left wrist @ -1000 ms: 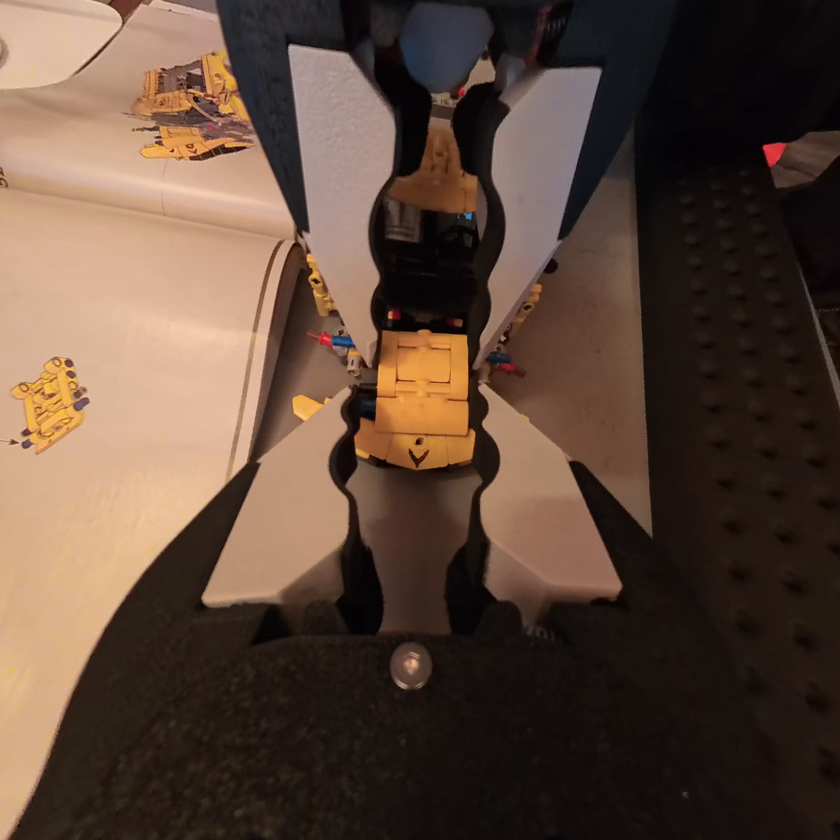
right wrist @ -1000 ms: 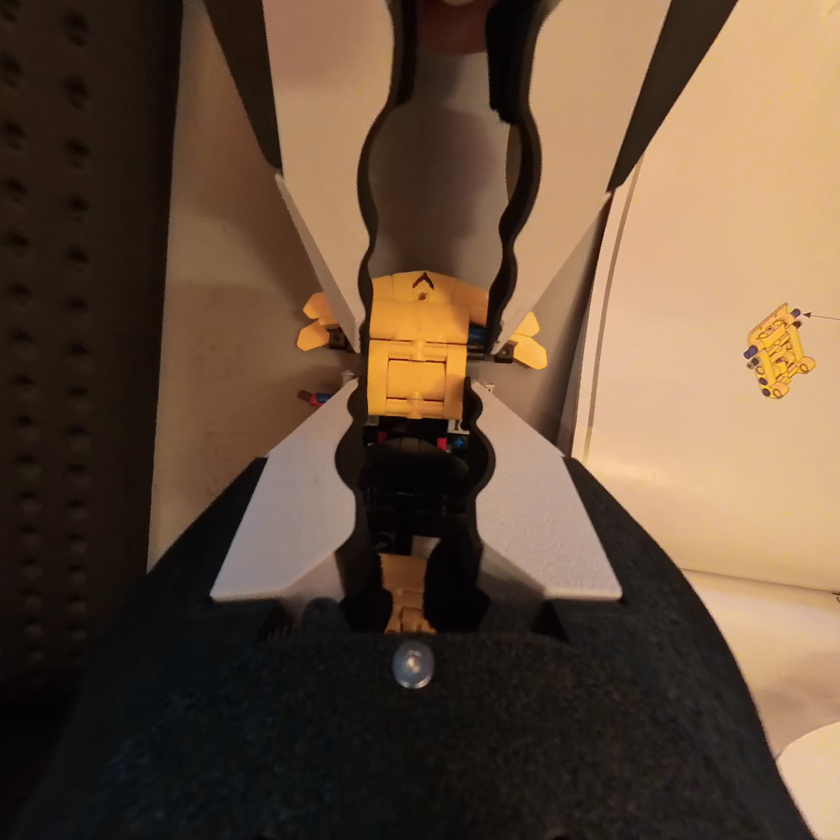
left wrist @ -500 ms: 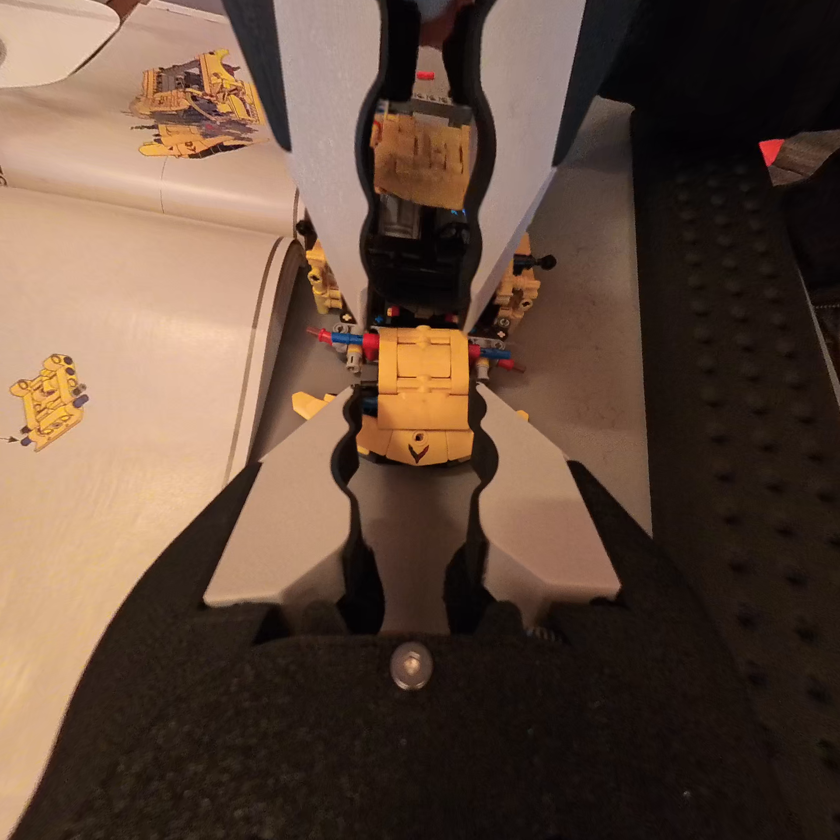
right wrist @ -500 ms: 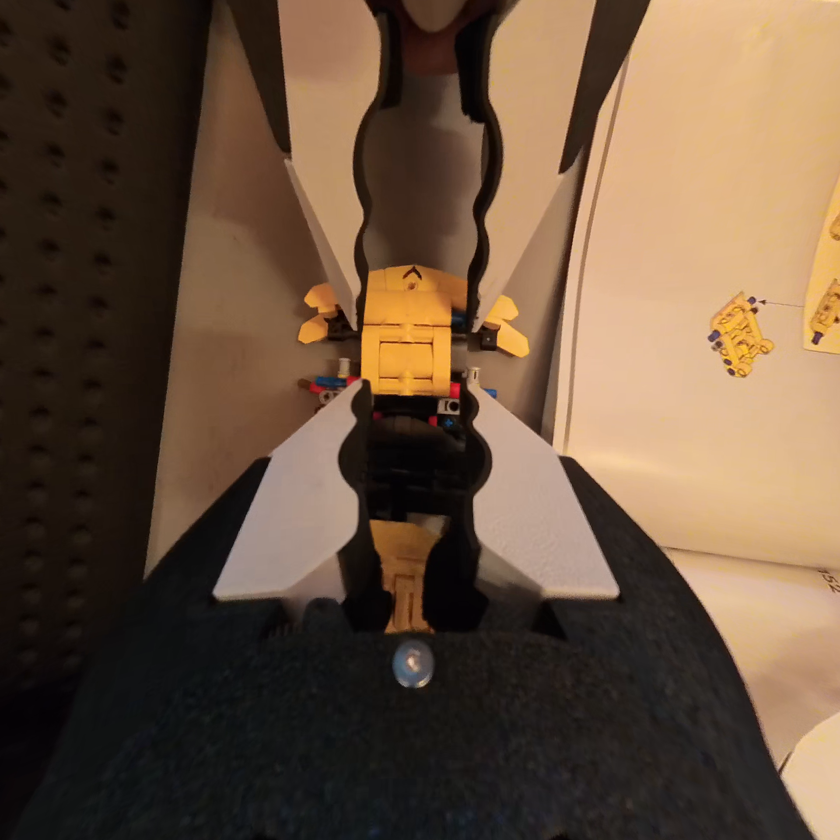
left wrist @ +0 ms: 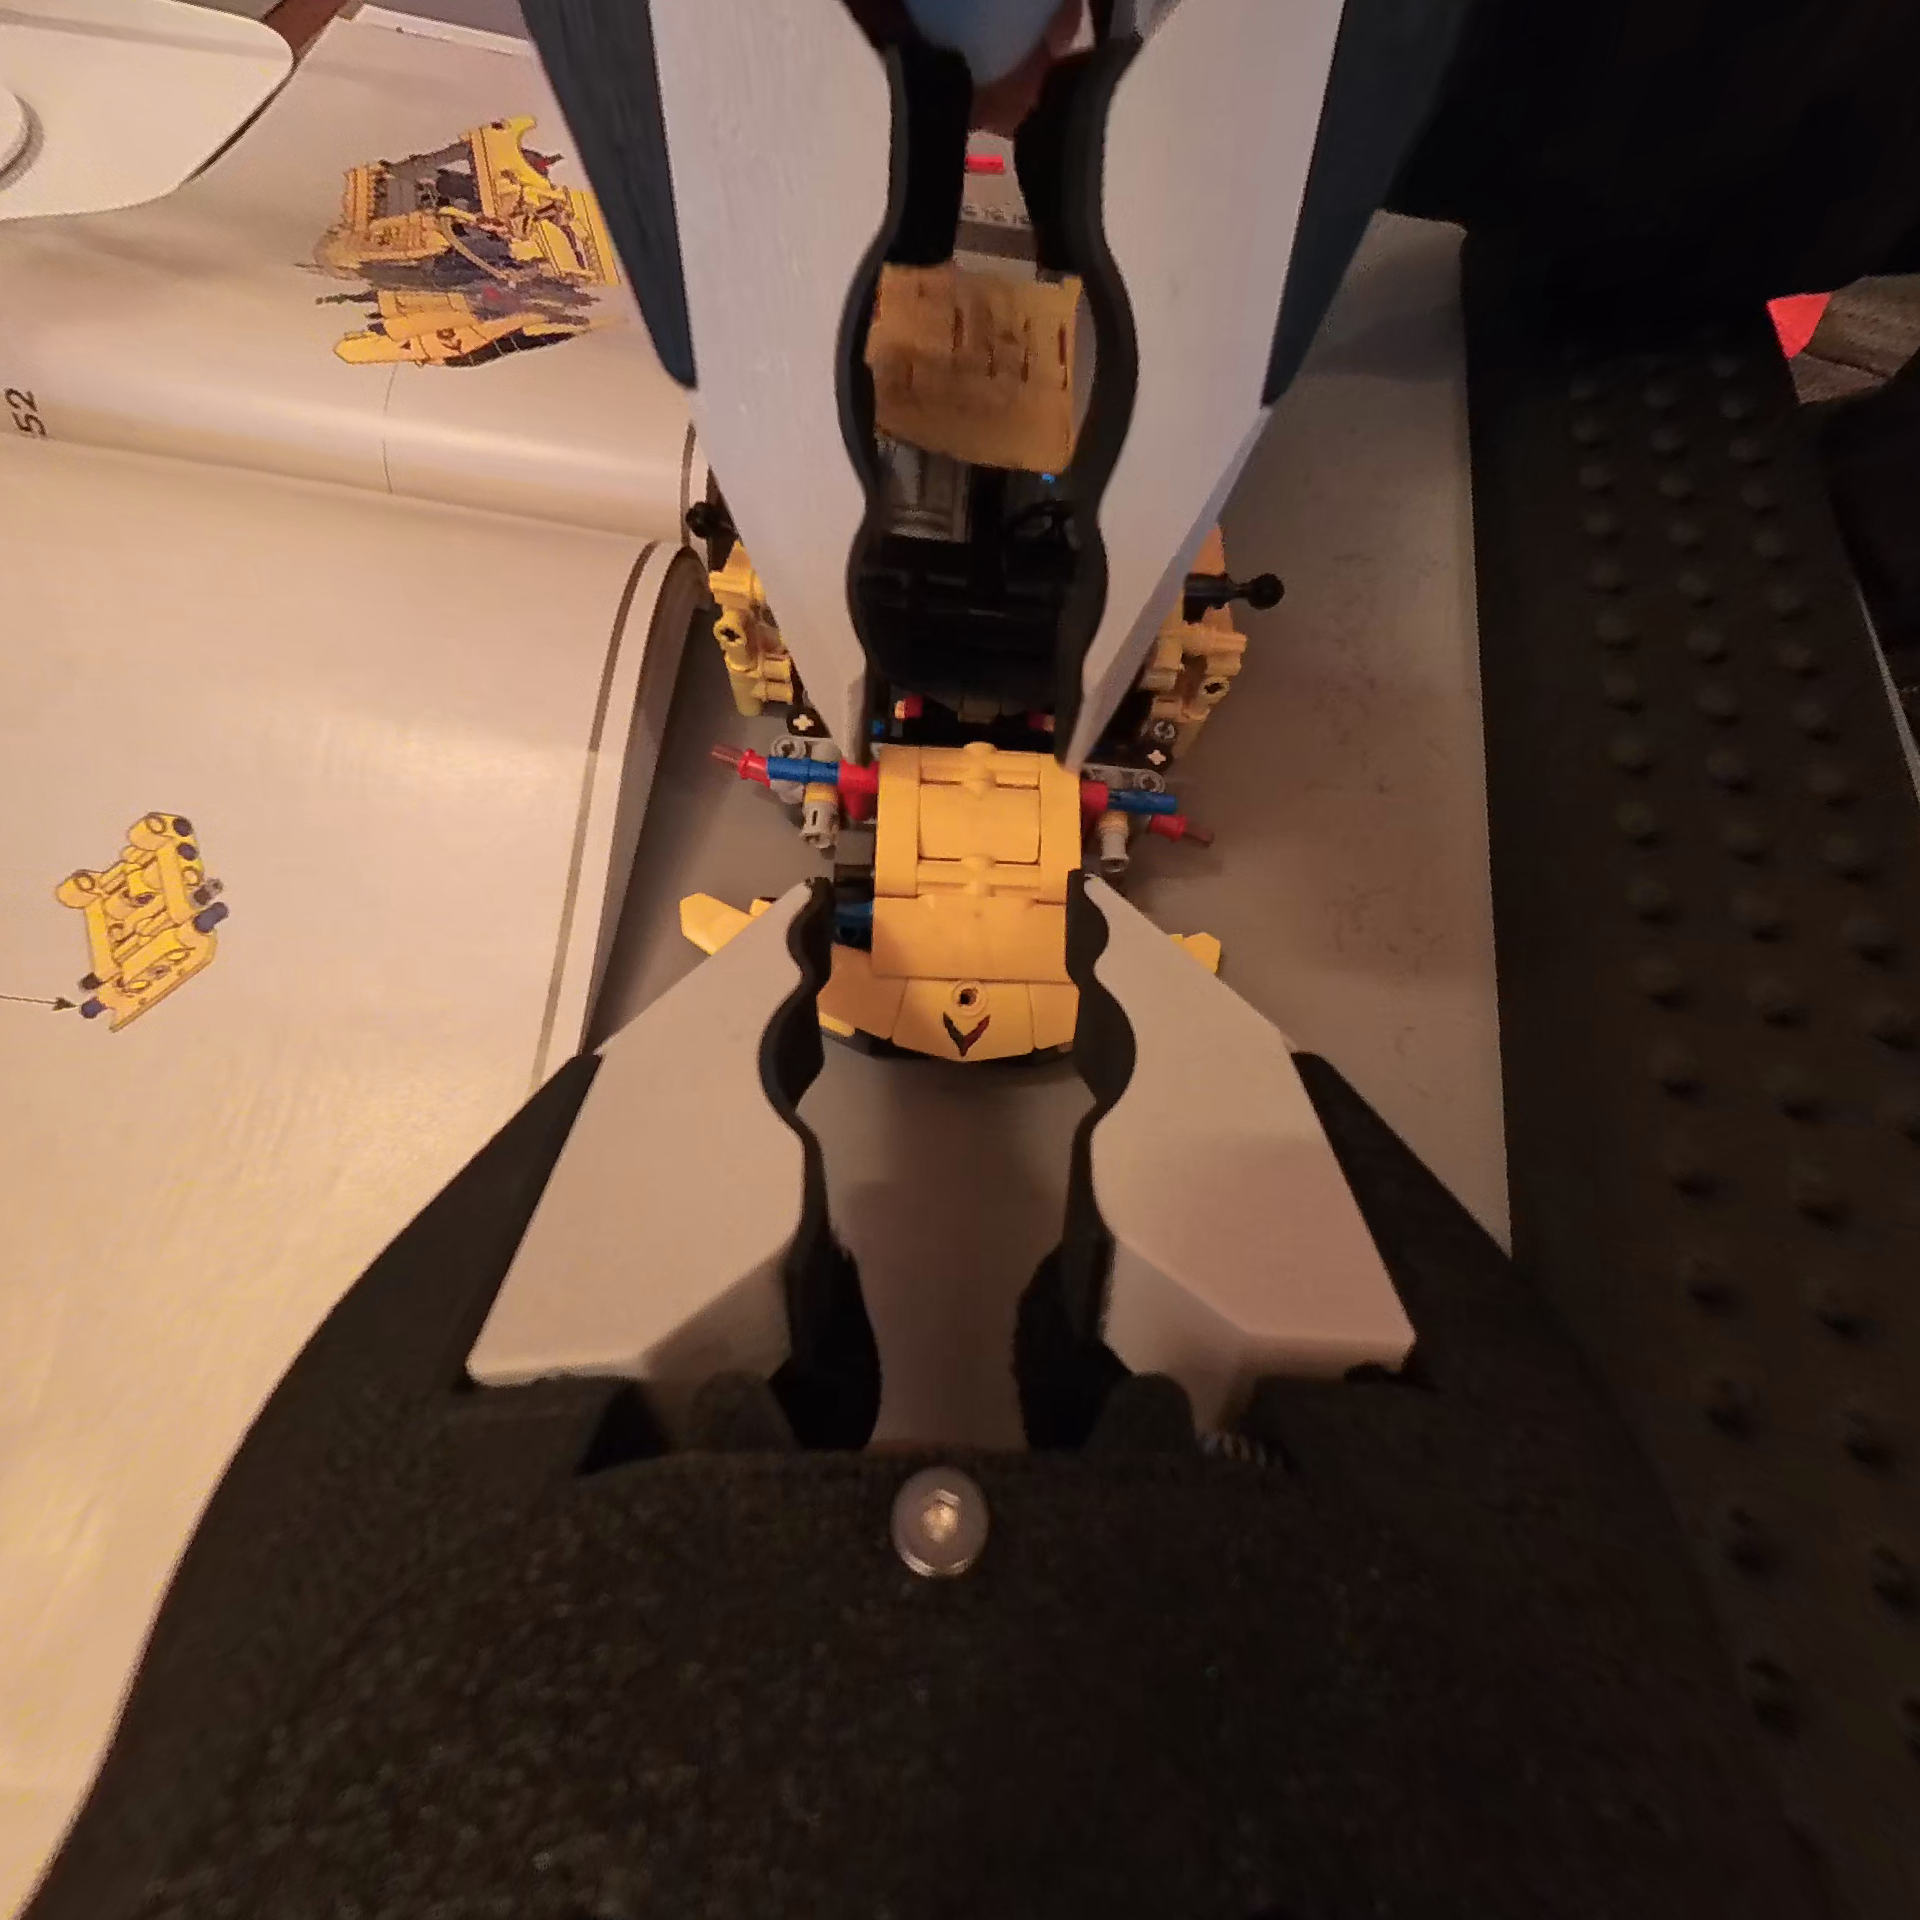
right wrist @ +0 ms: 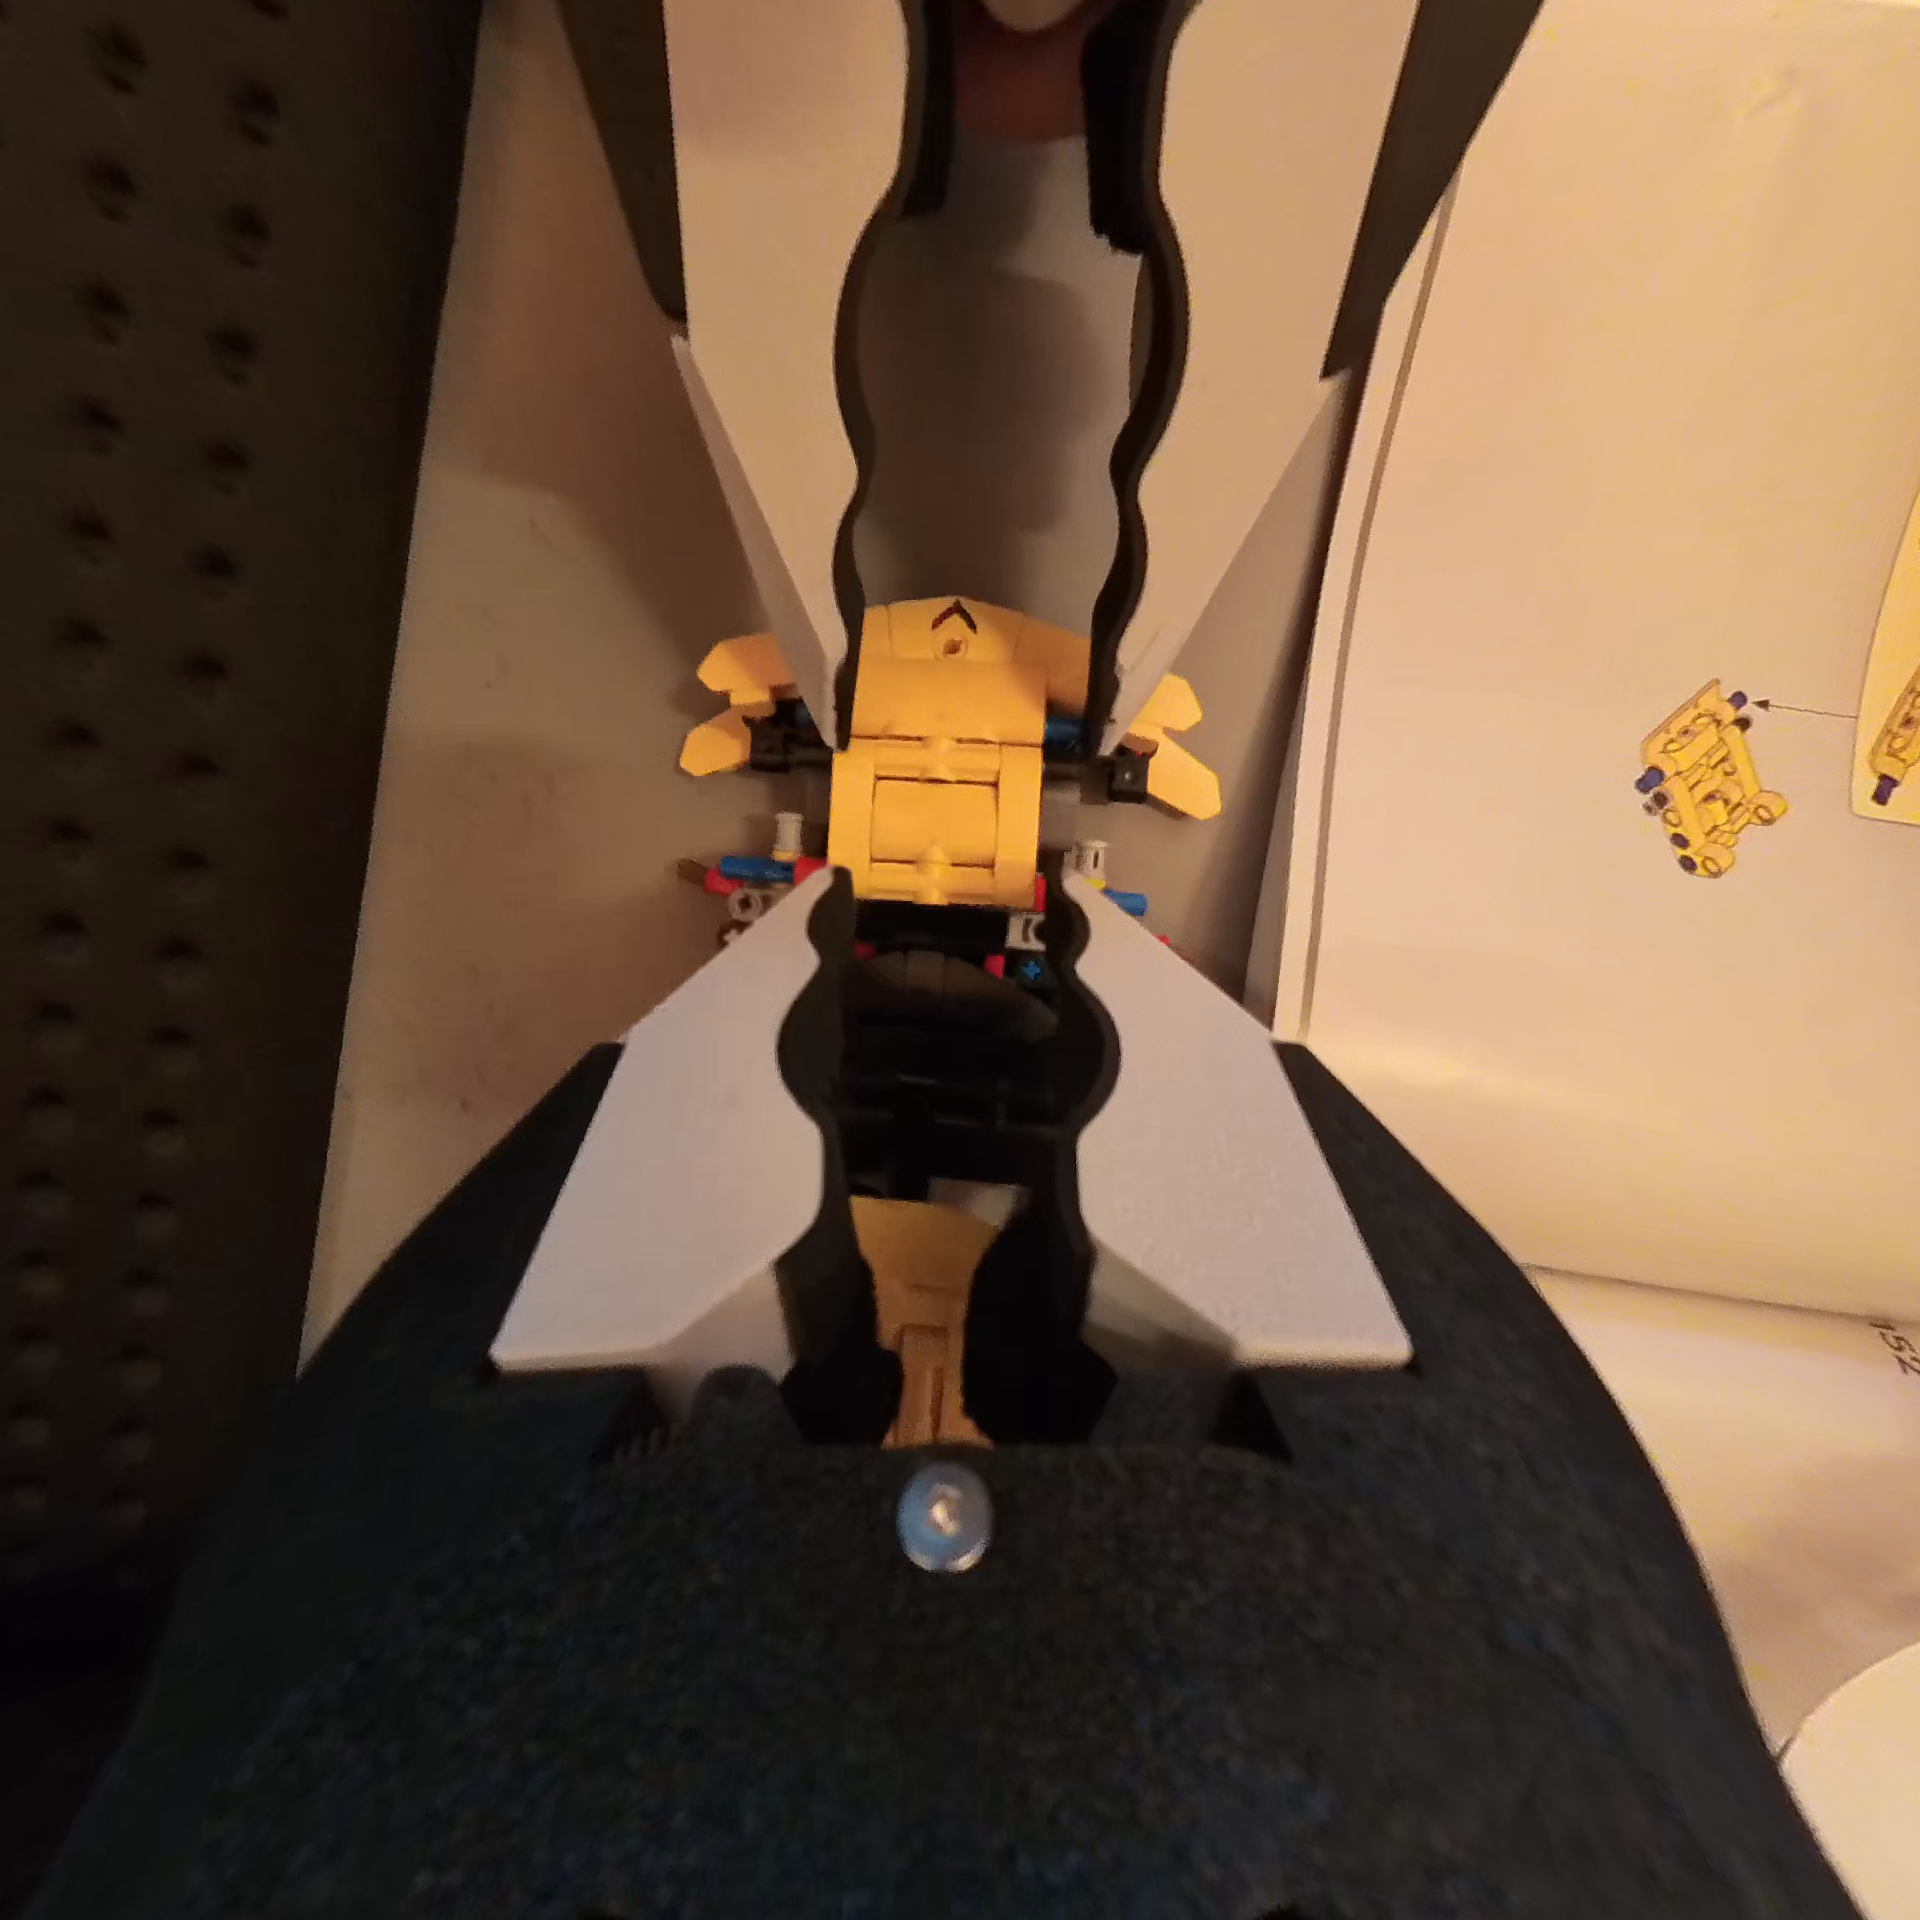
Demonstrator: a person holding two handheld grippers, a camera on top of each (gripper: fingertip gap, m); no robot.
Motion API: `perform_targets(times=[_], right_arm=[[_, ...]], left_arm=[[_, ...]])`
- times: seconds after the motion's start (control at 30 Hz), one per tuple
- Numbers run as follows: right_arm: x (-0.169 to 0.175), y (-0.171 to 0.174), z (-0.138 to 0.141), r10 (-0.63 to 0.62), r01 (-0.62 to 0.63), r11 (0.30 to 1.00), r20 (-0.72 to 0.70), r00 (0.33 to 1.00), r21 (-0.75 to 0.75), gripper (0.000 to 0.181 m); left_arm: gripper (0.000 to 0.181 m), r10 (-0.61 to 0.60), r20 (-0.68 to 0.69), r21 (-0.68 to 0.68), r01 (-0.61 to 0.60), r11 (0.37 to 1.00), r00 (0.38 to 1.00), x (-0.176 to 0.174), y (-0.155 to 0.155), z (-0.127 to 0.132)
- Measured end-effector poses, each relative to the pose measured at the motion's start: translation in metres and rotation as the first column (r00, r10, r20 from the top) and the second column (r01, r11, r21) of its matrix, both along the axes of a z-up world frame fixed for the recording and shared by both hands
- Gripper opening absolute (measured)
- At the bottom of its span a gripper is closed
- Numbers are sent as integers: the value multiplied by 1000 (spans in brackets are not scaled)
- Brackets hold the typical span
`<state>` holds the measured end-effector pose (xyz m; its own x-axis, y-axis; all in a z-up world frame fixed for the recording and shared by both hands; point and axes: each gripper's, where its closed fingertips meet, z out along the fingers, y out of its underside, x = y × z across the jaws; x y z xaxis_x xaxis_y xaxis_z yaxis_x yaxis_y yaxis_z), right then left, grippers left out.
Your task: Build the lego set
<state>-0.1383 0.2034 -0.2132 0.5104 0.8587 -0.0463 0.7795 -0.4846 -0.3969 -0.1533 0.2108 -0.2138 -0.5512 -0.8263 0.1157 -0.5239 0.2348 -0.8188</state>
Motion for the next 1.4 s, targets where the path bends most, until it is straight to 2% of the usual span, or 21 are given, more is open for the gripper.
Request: perform_targets(times=[0.13, 0.23, 0.37, 0.47, 0.67, 0.93, 1.03, 1.1, 1.13, 1.27, 1.4], right_arm=[[3, -2, 2, -15, 15, 1000, -9, 1000, -5, 36], [4, -1, 7, -18, 18, 1000, -15, 1000, 24, 52], [2, 2, -2, -20, 17, 998, 39, 999, 63, 108], [4, 1, -17, -51, 50, 999, 83, 995, 8, 124], [-4, -4, -23, -55, 58, 998, 62, 997, -40, 95], [-1, -2, -22, -53, 47, 998, 134, 990, 48, 97], [-3, -3, -10, -33, 22, 994, 111, 993, 103, 86], [-5, -3, -2, -29, 22, 993, 63, 998, 118, 58], [-7, -3, 0, -27, 22, 993, 39, 999, 118, 53], [-10, 1, -7, -39, 41, 996, -14, 999, 83, 54], [-11, 2, -11, -44, 45, 997, -16, 999, 56, 41]], left_arm=[[45, 0, -4, -5, 0, 1000, 1000, -1, 1, 0], [45, 0, -3, -4, 0, 1000, 1000, -1, 1, 0], [45, -1, -3, -5, 1, 1000, 1000, -1, 1, 0], [45, 5, -7, 15, -5, 1000, 1000, -1, 3, -2], [45, 4, -2, 16, -4, 1000, 1000, -1, 3, -2], [42, 7, -15, -7, -7, 1000, 1000, -1, 3, -2], [39, 14, -17, -19, -15, 1000, 1000, -1, 4, -1], [37, 15, -19, -27, -15, 1000, 1000, -1, 4, -1], [37, 15, -19, -30, -16, 999, 1000, -1, 4, -1], [37, 14, -17, -32, -14, 999, 1000, -1, 5, -1], [37, 10, -14, -30, -10, 999, 1000, -2, 5, -1]])
